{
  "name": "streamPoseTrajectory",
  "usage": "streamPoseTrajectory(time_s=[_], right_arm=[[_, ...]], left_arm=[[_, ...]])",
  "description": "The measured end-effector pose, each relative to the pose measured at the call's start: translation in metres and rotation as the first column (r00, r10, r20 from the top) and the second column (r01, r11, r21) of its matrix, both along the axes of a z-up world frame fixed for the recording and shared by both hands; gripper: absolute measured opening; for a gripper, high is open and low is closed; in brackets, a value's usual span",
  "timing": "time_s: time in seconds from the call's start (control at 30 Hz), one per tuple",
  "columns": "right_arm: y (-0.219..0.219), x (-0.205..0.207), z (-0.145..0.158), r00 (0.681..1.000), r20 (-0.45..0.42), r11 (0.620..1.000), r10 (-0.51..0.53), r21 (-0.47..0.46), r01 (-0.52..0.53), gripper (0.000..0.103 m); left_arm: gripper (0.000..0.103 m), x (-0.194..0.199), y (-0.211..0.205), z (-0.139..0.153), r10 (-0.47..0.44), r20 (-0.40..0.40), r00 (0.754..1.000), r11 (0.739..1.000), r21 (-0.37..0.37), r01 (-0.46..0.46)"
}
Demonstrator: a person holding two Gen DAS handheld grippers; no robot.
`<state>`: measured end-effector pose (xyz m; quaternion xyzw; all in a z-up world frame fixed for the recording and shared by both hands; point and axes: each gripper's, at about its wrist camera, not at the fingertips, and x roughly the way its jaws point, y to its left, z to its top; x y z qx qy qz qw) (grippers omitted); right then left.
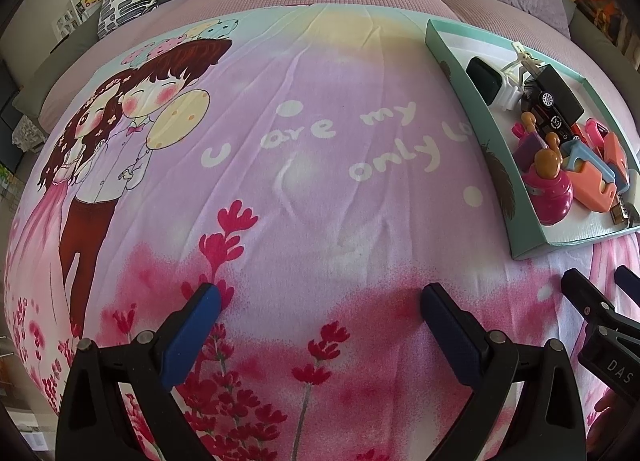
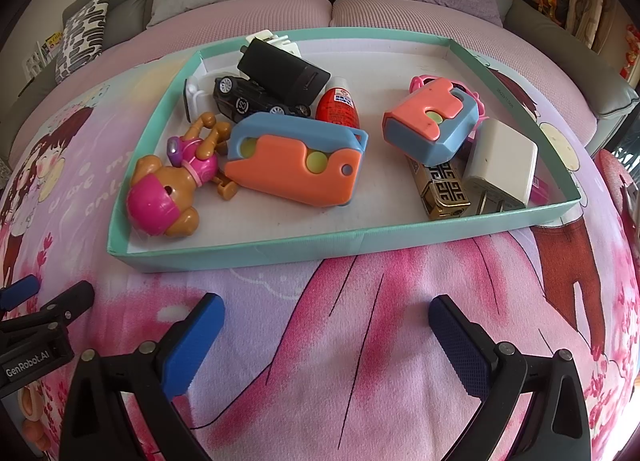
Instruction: Organize rigid objects
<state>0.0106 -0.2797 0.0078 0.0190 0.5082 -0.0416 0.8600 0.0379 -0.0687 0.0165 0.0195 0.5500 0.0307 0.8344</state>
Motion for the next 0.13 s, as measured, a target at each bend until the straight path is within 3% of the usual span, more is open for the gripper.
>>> streamPoseTrajectory(time_s=[0.13], right_arm=[[0.0003,0.0000,-0.0004,1.000,0.000,1.000,0.001,-0.001,-0.001,0.103]], left_arm=[[0.100,-0.0009,-0.0037,0.0006,-0.011,0.004,1.000,1.000,0.016,0.011]])
